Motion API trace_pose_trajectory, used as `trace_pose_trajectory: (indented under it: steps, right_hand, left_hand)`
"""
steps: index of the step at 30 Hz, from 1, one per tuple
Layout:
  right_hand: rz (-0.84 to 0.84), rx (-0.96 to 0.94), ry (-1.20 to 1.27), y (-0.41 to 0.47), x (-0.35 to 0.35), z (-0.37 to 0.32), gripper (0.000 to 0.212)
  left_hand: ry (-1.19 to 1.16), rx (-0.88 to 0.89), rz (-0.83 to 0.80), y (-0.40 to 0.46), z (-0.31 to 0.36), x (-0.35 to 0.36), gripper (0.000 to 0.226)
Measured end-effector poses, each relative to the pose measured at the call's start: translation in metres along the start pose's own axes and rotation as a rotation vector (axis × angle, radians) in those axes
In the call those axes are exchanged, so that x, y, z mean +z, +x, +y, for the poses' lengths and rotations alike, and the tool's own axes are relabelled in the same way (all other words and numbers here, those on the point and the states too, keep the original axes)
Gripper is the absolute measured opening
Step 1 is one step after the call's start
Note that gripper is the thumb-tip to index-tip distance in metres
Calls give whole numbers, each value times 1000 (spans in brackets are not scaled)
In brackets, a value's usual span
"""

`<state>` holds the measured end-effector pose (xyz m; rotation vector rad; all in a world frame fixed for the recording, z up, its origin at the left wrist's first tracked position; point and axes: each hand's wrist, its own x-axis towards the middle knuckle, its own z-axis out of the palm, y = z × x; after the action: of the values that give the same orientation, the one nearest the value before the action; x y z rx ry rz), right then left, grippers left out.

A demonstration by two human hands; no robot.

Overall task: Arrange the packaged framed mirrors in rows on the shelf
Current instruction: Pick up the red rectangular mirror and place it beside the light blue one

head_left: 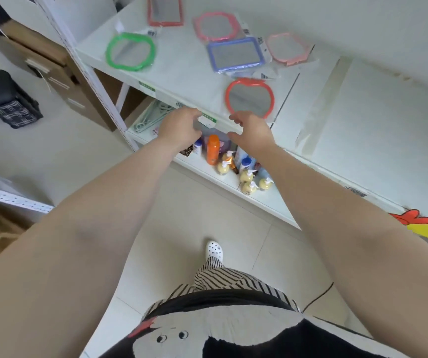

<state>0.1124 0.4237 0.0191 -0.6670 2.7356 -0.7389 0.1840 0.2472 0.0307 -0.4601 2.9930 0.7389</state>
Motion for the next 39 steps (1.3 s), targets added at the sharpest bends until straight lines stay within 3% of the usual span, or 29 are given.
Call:
trace_pose_trajectory:
  steps: [10, 17, 29, 32, 39]
  right_hand:
    - [-35, -74, -42, 92, 7, -38, 50]
    - [-15, -8, -10, 143, 24, -69, 50]
    - [69, 181, -10, 223, 87, -177, 48]
    - [75, 213, -7, 237, 94, -192, 48]
    - [103, 260, -32, 285, 87, -197, 48]
  left_hand:
    - [-51, -106, 37, 70, -45, -36, 54]
    - [-27, -54, -11, 122, -84, -60, 54]
    - [105, 142, -83, 198, -209, -127, 44]
    - [129, 190, -81, 218, -223, -135, 39]
    - [40, 182, -118, 279, -235, -140, 51]
